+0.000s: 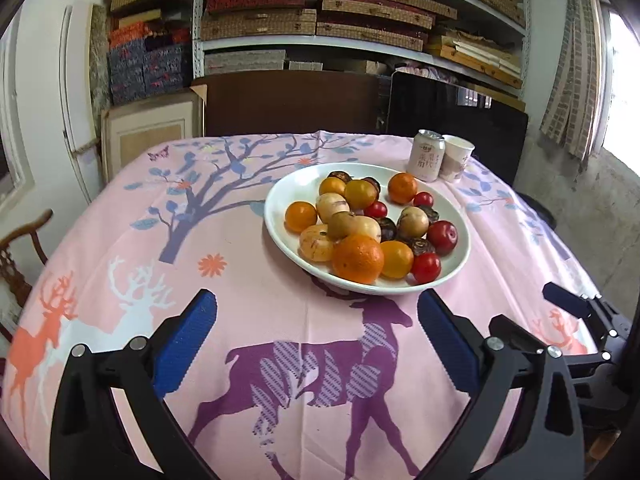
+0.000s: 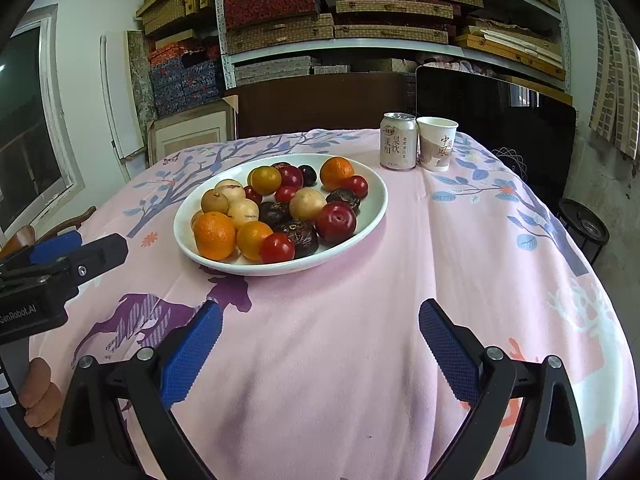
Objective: Organize fruits
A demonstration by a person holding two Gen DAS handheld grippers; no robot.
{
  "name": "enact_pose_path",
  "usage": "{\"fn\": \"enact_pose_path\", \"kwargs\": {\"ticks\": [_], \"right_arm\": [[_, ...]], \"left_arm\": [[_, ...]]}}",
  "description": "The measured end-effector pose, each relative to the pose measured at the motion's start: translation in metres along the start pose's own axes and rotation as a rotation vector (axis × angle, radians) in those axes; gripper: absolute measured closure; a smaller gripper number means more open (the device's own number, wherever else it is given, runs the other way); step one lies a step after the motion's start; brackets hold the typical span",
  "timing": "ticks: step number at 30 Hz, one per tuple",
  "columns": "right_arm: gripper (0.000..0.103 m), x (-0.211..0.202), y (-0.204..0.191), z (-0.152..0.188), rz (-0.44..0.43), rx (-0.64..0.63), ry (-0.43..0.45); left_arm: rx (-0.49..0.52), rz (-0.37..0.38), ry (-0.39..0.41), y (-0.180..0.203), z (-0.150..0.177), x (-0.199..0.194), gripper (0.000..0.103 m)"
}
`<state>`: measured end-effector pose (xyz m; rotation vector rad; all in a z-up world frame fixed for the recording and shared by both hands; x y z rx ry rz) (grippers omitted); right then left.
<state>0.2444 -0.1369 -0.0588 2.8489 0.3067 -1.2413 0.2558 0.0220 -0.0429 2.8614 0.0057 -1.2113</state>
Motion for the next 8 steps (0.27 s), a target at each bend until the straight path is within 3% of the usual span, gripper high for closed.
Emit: {"fn": "enact_pose_path", "kwargs": {"ticks": [8], "right_arm": [[0.003,-0.0015,-0.0015,-0.0001,-0.005,-0.001,0.000]], "left_arm": [[0.050,-0.035,-0.026,0.0064,0.0052,0.0054,0.004]]}}
Point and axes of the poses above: each gripper's, at about its wrist camera, not at the fingertips, and x roughly the way its jaws point, y to its right, z to its underside, the point moved 9 cm from there along x, roughly the way its jaws point, and after that the axes turned 8 degrees about -y, right-handed, at the moved point
